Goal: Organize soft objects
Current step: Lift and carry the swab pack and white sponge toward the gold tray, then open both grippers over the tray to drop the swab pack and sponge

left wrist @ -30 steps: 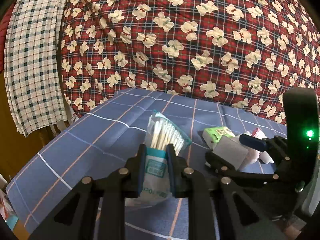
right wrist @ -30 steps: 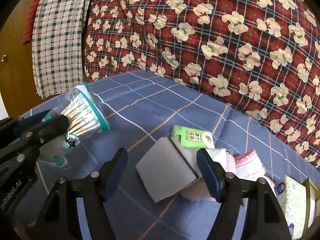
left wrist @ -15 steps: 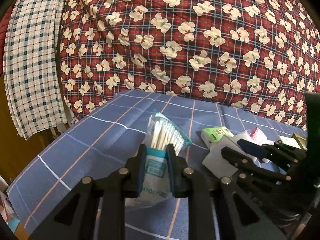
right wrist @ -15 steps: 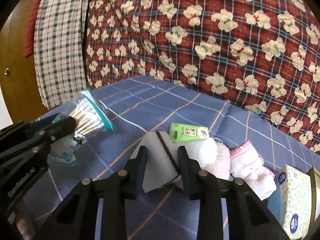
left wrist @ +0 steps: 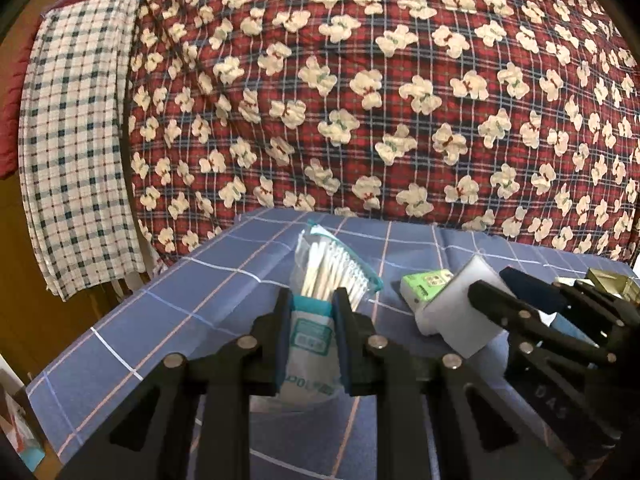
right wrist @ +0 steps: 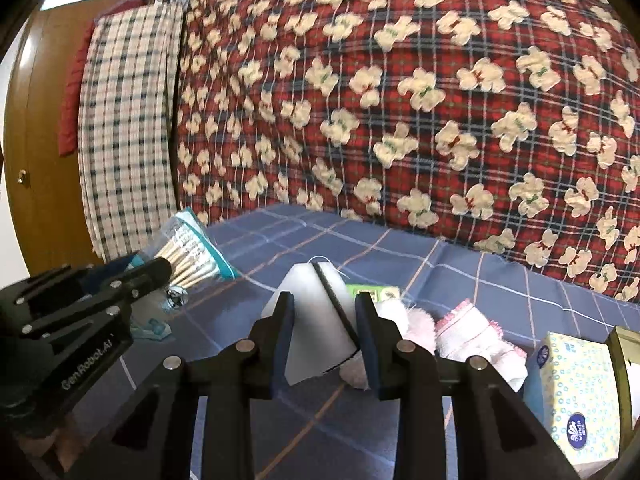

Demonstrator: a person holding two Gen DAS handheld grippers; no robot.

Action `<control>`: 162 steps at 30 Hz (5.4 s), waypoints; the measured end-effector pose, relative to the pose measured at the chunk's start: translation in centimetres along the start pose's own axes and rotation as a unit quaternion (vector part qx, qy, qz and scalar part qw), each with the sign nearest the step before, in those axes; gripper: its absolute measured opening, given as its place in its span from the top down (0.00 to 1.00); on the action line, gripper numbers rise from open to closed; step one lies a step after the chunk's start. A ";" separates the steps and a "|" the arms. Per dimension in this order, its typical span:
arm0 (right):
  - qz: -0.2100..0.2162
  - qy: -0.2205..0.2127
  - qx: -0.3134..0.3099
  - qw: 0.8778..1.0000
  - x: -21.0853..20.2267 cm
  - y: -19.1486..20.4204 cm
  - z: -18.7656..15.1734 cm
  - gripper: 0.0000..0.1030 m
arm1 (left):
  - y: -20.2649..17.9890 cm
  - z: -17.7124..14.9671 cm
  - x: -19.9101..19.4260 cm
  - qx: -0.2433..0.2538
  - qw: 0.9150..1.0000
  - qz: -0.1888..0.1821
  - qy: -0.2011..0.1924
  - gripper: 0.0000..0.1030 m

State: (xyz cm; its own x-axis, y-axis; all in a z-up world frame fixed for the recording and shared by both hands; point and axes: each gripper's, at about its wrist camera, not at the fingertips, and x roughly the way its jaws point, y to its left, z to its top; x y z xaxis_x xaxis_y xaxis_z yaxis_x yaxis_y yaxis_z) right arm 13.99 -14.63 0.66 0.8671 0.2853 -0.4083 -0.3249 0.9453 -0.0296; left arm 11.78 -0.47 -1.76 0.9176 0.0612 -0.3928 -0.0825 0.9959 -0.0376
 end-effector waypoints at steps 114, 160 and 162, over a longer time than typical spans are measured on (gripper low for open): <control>-0.152 -0.139 0.079 0.975 -14.2 -9.8 -4.2 0.67 | -16.2 -1.7 -4.9 0.053 0.991 -0.117 -0.035 0.83; -0.261 -0.021 0.147 0.954 -21.2 -29.1 -5.1 0.65 | -37.2 2.1 -6.0 0.156 0.938 -0.293 0.102 0.82; -0.260 -0.011 0.151 0.954 -20.9 -29.9 -5.3 0.65 | -37.9 2.1 -5.6 0.161 0.935 -0.297 0.110 0.82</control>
State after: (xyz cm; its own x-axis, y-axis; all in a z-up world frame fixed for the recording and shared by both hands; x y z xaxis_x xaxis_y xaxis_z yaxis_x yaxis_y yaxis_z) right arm 3.58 -49.67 5.23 0.8903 -0.2338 -0.3908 0.2716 0.9614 0.0435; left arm 10.55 -38.41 3.76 0.6592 -0.4881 -0.5720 0.5693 0.8209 -0.0444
